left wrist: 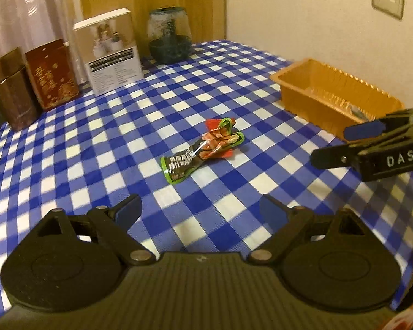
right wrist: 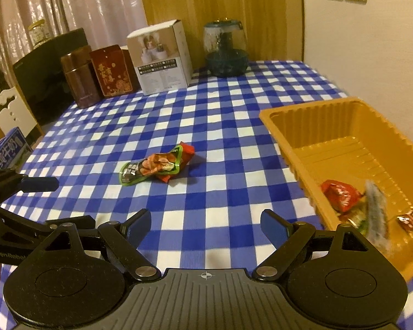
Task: Organize snacks
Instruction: 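Grasp the green-and-brown sausage packet with the left tool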
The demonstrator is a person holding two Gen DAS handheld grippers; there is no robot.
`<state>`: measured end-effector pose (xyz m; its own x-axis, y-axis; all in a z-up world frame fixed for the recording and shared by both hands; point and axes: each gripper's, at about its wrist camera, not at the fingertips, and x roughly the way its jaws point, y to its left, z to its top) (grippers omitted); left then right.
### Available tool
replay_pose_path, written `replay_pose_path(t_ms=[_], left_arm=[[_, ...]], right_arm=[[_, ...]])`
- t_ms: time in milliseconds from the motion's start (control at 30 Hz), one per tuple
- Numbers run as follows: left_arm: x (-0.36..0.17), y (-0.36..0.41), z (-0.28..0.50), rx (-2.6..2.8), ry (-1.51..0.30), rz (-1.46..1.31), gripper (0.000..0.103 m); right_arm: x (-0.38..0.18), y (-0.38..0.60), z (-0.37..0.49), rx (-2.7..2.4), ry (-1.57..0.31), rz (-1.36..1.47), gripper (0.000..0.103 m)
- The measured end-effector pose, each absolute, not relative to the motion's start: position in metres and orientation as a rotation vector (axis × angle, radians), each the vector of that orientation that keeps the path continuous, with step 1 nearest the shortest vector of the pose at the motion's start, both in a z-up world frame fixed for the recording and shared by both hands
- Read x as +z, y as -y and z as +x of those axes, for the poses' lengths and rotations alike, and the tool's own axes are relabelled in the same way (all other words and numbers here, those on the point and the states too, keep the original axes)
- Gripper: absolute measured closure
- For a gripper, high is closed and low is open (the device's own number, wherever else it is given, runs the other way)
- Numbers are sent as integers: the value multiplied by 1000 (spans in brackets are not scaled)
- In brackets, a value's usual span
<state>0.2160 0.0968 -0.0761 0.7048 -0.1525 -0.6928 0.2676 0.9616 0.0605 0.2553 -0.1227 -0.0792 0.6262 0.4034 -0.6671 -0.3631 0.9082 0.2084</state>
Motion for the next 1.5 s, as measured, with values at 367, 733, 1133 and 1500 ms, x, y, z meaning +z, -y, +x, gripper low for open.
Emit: replay_pose_path(t_ms=[367,733,1133,1500], left_arm=[[-99,-81,277,-384,-719,335,32],[-120,-70,319,-440,-727,425,48],[-113,-80,320,-395,-819,276,64],[-109,-130,304,-136,-846,-7,64]], right_arm=[[-89,106,294,394,-799,33,18],[-92,110,298,329,-813,-6,18],[-93,102,301,350,-828,17,18],[-95,87,317,409,-824,50,18]])
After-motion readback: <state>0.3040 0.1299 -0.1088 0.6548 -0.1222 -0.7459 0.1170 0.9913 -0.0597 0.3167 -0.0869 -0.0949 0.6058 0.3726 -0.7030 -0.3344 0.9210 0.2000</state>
